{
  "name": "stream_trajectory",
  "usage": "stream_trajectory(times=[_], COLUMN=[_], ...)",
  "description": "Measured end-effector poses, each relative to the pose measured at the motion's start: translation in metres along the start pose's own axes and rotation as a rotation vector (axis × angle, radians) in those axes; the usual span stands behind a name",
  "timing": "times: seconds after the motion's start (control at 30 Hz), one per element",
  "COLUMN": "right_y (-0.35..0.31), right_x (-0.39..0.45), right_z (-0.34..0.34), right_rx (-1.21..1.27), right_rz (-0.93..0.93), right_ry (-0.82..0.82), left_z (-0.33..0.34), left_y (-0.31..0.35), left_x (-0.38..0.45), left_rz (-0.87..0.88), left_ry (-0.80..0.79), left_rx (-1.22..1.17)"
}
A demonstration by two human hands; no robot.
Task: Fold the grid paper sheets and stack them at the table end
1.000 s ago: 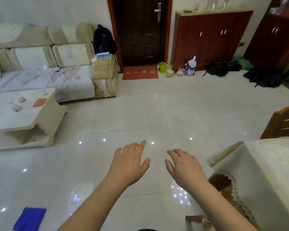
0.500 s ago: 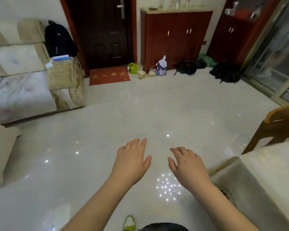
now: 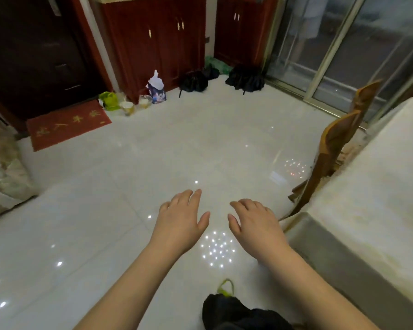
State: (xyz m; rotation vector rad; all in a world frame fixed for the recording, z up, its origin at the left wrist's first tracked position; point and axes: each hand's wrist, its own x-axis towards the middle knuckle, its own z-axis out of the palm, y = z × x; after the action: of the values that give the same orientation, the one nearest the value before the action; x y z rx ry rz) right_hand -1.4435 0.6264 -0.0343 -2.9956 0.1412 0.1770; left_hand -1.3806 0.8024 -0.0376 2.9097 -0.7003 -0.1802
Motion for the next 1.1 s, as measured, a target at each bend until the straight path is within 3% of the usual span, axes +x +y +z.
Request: stream_trajectory(times=[0.27, 0.6, 1.1], right_y=[0.064, 0.138, 0.19], right_x=[0.105, 0.217, 0.438], right_z=[-0.001, -0.026, -0.06], right_rx=[0.011, 0.053, 0.062], right_rz=[0.158, 0.203, 0.368], right_ry=[0.012, 0.023, 0.03], left_z=[0.006, 0.003, -0.014], left_y=[0.023, 0.053, 0.027], left_x=[0.138, 0.288, 0.543], left_rz=[0.096, 0.208, 0.473], left_ry=[-0.062, -0.079, -0.13], left_rx=[0.095, 0.075, 0.058])
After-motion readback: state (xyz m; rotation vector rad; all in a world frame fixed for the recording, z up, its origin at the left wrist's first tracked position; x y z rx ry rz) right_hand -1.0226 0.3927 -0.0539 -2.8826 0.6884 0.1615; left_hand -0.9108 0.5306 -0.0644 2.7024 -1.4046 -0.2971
